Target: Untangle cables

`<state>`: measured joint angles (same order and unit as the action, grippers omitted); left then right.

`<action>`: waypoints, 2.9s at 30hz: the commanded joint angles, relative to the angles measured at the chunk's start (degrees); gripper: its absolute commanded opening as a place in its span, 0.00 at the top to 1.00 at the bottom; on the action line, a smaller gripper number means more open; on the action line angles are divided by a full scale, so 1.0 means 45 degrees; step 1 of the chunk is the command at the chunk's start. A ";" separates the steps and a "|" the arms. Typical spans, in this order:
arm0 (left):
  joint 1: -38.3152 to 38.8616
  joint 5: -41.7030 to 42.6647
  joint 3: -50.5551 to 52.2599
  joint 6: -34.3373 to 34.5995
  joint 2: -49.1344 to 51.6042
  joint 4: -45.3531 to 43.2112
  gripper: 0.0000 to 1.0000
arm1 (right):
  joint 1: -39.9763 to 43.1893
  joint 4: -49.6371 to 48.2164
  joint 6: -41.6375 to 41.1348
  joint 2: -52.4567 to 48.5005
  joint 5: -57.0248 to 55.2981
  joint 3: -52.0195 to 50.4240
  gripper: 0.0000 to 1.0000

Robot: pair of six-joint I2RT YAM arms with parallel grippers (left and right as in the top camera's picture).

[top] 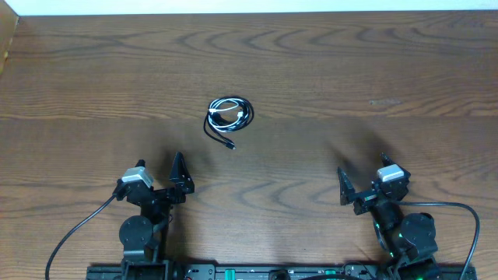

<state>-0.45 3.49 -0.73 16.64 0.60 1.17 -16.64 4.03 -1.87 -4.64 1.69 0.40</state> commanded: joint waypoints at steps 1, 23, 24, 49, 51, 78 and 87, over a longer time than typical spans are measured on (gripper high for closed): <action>0.0058 -0.0024 0.0112 -0.0117 0.0010 0.0588 0.02 | -0.0058 0.0058 0.0194 0.0015 -0.0053 -0.0019 0.01; 0.0058 -0.0024 0.0112 -0.0121 0.0010 0.0588 0.02 | -0.0058 0.0058 0.0189 0.0015 -0.0053 -0.0019 0.01; 0.0058 -0.0024 0.0112 -0.0117 0.0010 0.0593 0.02 | -0.0058 0.0058 0.0189 0.0015 -0.0053 -0.0019 0.01; 0.0058 -0.0024 0.0112 -0.0121 0.0010 0.0593 0.02 | -0.0058 0.0058 0.0194 0.0015 -0.0053 -0.0019 0.01; 0.0058 -0.0024 0.0112 -0.0117 0.0010 0.0588 0.02 | -0.0058 0.0058 0.0194 0.0015 -0.0053 -0.0019 0.01; 0.0058 -0.0019 0.0097 -0.0117 0.0010 0.0243 0.02 | -0.0058 0.0058 0.0194 0.0015 -0.0053 -0.0019 0.01; 0.0058 -0.0024 -0.2351 -0.0117 0.0277 0.1996 0.02 | -0.0058 0.0058 0.0189 0.0015 -0.0053 -0.0019 0.01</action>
<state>-0.45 3.49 -4.86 16.64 0.91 7.62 -16.64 4.03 -1.87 -4.64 1.67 0.40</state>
